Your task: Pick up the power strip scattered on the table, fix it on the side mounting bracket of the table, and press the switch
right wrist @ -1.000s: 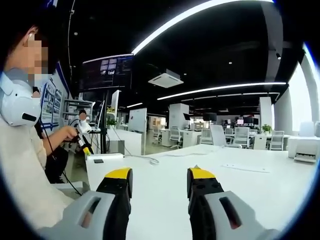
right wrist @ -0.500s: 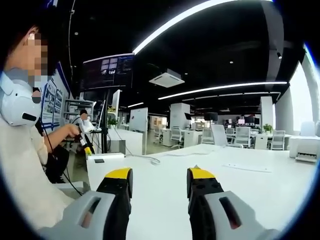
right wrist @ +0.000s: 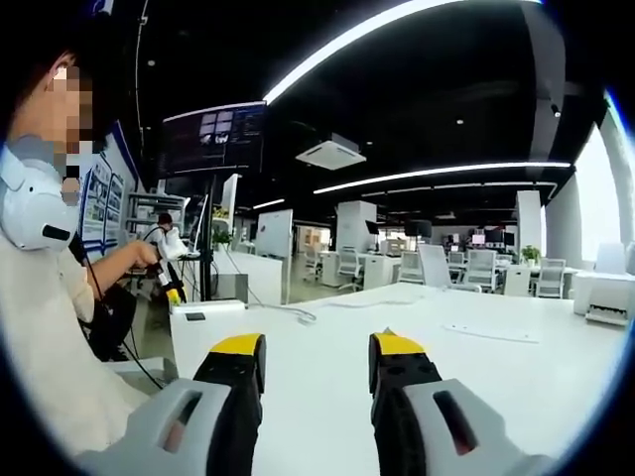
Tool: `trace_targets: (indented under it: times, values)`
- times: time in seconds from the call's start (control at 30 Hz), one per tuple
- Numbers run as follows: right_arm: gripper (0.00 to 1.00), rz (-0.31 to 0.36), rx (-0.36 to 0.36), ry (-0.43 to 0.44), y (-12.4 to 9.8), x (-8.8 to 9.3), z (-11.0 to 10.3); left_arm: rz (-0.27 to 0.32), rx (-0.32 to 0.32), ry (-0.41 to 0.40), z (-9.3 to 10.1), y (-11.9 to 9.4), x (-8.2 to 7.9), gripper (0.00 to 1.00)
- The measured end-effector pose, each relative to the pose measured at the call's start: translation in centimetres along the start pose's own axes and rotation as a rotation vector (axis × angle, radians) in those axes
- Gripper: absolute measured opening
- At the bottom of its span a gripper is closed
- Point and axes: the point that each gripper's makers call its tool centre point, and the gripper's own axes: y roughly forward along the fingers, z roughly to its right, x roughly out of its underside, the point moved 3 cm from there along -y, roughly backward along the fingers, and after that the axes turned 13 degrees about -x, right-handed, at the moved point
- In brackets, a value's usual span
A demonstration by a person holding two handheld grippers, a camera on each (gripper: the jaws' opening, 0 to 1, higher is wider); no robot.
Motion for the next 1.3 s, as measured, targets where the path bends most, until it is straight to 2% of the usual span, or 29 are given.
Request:
trace_targets:
  times: [0.23, 0.5, 0.9, 1.3]
  values:
    - [0.36, -0.023, 0.008, 0.006, 0.3, 0.0, 0.3, -0.014, -0.002, -0.002, 0.0, 0.0, 0.0, 0.32]
    - [0.29, -0.064, 0.005, 0.012, 1.1, -0.1, 0.7, -0.037, -0.004, 0.007, 0.0, 0.0, -0.2, 0.32]
    - [0.21, -0.078, 0.021, 0.015, 2.0, -1.5, 1.8, -0.061, -0.007, 0.026, -0.2, 0.2, -0.3, 0.32]
    - [0.07, -0.090, -0.021, 0.005, 3.7, -3.4, 1.9, -0.075, -0.008, 0.038, -0.1, 0.2, -0.3, 0.32]
